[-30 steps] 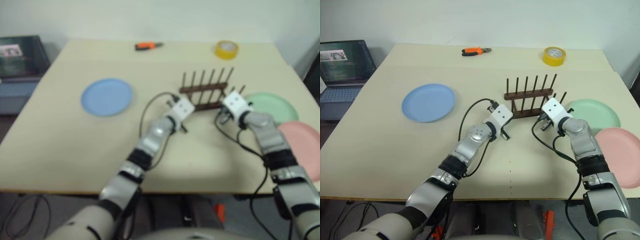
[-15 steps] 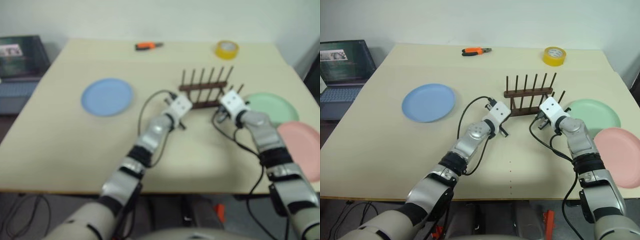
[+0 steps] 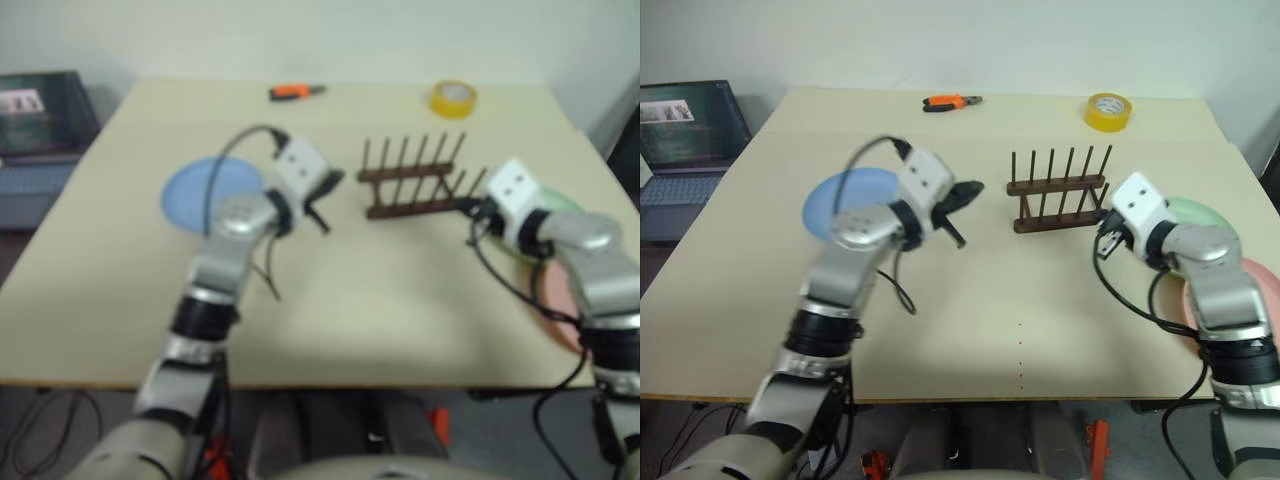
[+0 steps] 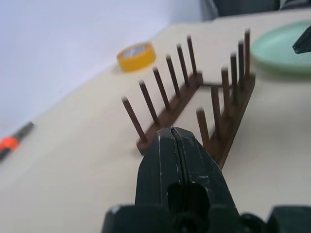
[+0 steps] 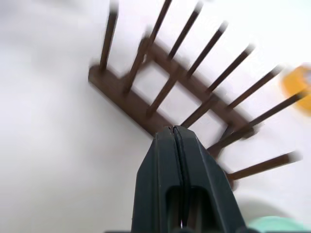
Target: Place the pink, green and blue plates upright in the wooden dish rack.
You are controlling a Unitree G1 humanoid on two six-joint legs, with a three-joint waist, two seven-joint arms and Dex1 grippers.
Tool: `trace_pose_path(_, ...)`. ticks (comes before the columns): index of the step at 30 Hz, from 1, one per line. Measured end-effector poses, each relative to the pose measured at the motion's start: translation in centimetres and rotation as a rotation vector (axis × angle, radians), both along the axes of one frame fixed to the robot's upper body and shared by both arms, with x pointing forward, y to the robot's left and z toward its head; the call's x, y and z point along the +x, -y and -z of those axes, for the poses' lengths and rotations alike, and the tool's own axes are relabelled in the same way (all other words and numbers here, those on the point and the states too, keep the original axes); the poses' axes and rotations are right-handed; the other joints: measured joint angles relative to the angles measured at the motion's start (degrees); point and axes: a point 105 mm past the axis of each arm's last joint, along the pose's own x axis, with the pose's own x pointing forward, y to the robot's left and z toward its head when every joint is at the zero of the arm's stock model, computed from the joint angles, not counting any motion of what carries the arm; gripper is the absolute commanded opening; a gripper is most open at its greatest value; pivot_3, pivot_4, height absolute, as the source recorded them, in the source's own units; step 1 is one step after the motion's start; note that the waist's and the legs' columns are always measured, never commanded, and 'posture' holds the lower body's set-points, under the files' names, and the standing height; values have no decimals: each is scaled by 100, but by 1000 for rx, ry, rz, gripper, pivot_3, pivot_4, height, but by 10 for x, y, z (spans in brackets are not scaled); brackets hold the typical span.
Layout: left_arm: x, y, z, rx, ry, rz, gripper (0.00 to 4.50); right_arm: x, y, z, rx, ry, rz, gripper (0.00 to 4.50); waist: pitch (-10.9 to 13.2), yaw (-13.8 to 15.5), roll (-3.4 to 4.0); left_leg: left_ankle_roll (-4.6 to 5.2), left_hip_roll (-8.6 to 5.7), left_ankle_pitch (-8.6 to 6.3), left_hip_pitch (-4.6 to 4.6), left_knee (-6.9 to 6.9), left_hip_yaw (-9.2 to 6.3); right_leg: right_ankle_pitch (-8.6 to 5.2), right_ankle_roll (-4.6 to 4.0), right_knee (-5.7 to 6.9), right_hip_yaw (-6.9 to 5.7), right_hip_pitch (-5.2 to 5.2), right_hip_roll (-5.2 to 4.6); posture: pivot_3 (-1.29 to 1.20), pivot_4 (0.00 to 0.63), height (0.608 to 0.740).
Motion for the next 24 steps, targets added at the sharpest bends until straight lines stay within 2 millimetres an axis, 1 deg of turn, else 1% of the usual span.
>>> trace_pose_path(1, -10, -1, -2, 0, -26, 44, 547, -5, 3, -6, 3, -5, 11, 0, 0, 2, 0, 0, -2, 0, 2, 0, -1, -1, -1, -1, 0, 1, -5, 0, 150, 740)
trace_pose_path(2, -17, -1, -1, -1, -56, 78, 876, -8, 5, -9, 2, -15, 16, 0, 0, 2, 0, 0, -2, 0, 1, 0, -3, -2, -2, -1, 1, 0, -6, 0, 150, 740)
trace_pose_path(5, -37, -5, 10, -13, -185, 172, 1952, -15, 16, -14, -1, -43, 57, 624, 1, 4, -2, 1, -4, 0, -1, 1, -6, -4, -6, -2, 1, -1, -7, 0, 150, 740)
trace_pose_path(6, -43, -7, 13, -16, -227, 200, 2256, -17, 23, -14, -2, -55, 81, 903, 2, 7, -3, 1, -4, 0, -3, 0, -7, -6, -9, -3, 2, -2, -7, 0, 150, 740)
trace_pose_path(7, -47, -9, 14, -23, -258, 220, 2708, -20, 31, -14, -4, -68, 112, 1320, 2, 10, -4, 1, -4, 0, -5, 0, -6, -7, -12, -3, 3, -3, -7, 0, 150, 740)
trace_pose_path(9, -52, -15, 10, -29, -274, 242, 3385, -24, 43, -15, -10, -87, 157, 1993, 3, 16, -5, 1, -3, 0, -6, -1, -10, -10, -16, -3, 3, -3, -6, 0, 150, 740)
trace_pose_path(11, -54, -18, 6, -41, -278, 258, 4148, -28, 49, -16, -9, -96, 181, 2743, 3, 19, -5, 1, -2, 0, -5, -2, -12, -12, -18, -3, 3, -3, -4, 0, 150, 740)
trace_pose_path(12, -56, -18, 4, -41, -282, 277, 4490, -34, 53, -15, -8, -109, 198, 3056, 3, 24, -5, 1, -2, 0, -8, -3, -15, -13, -20, -3, 1, -4, -4, 0, 150, 740)
trace_pose_path(14, -57, -20, 1, -39, -287, 295, 4500, -43, 62, -12, -2, -138, 239, 3777, 4, 30, -6, 1, -2, -1, -8, -5, -15, -15, -22, -5, 0, -4, -3, 0, 150, 740)
trace_pose_path(16, -56, -22, 1, -37, -293, 301, 4500, -50, 66, -9, 17, -162, 263, 4493, 4, 28, -6, 1, -2, -1, -7, -4, -13, -15, -22, -4, 0, -4, -3, 0, 150, 740)
trace_pose_path(20, -54, -21, 6, -22, -286, 319, 4500, -63, 75, -5, 51, -193, 352, 4493, 5, 23, -8, 1, -1, -1, -7, -2, -15, -15, -21, -3, 1, -3, -4, 0, 150, 740)
trace_pose_path(24, -59, -12, 10, 15, -260, 385, 4500, -72, 85, 1, 59, -242, 500, 4493, 5, 23, -8, 1, -2, -1, -7, -3, -14, -15, -22, -4, 3, -3, -6, 0, 150, 740)
